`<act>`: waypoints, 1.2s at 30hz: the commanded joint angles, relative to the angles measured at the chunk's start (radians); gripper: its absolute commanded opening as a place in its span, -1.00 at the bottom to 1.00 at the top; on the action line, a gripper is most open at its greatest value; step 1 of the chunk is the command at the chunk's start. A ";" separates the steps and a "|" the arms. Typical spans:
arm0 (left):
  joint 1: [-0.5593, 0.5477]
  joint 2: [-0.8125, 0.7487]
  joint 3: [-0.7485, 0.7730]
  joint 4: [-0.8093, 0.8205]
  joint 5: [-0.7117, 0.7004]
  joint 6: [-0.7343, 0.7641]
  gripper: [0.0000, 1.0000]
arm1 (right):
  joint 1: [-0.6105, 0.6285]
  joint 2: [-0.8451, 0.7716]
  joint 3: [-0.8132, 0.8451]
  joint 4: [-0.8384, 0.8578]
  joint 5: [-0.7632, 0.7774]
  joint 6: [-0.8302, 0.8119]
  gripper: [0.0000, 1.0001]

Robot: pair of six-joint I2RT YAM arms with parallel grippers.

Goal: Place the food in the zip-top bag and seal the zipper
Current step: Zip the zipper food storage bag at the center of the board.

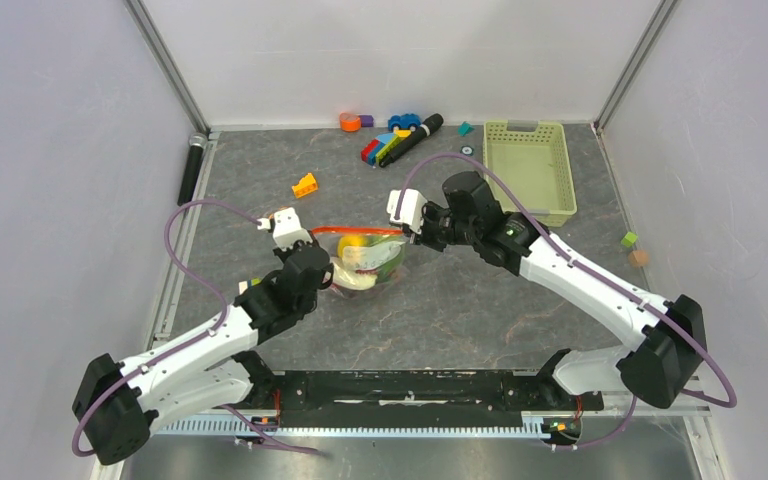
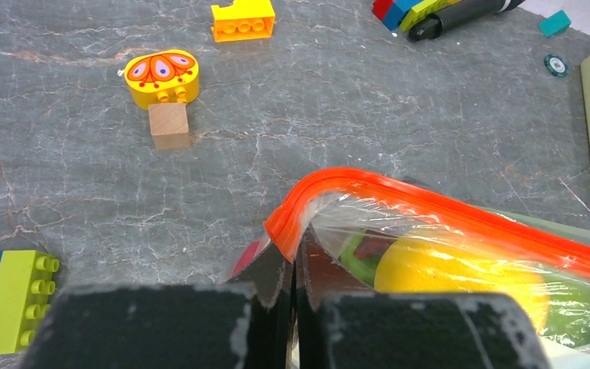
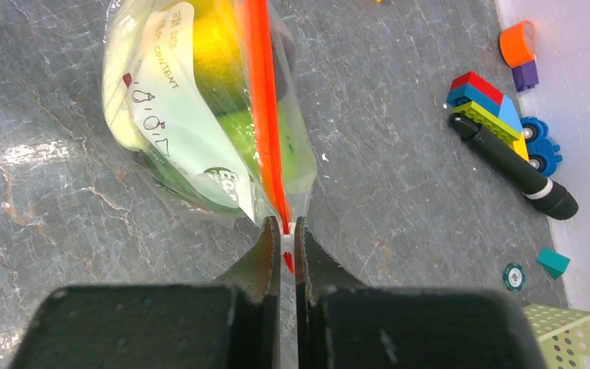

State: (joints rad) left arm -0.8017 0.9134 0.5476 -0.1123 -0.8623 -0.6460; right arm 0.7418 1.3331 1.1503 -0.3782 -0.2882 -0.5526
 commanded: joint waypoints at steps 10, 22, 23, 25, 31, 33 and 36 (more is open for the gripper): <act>0.070 -0.014 0.018 -0.154 -0.151 -0.059 -0.96 | -0.016 -0.122 -0.078 0.019 0.200 -0.055 -1.00; 0.078 -0.012 0.018 -0.139 -0.110 -0.038 -0.96 | -0.015 -0.135 -0.089 0.027 0.210 -0.062 -0.93; 0.078 -0.012 0.018 -0.127 -0.087 -0.017 -0.96 | -0.015 -0.135 -0.089 0.027 0.199 -0.060 -0.90; 0.078 -0.018 0.017 -0.095 -0.029 0.026 -0.96 | -0.015 -0.133 -0.084 0.027 0.189 -0.059 -0.86; 0.078 -0.057 -0.001 0.015 0.138 0.135 -0.96 | -0.015 -0.128 -0.069 0.044 0.119 -0.047 -0.43; 0.077 -0.066 -0.005 0.030 0.155 0.146 -0.95 | -0.015 -0.124 -0.063 0.059 0.077 -0.055 -0.18; 0.077 -0.077 -0.010 0.031 0.177 0.146 -0.95 | -0.015 -0.119 -0.047 0.074 0.063 -0.032 0.32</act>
State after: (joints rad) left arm -0.7303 0.8600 0.5453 -0.1223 -0.7090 -0.5671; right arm 0.7269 1.2331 1.0615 -0.3370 -0.1928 -0.5957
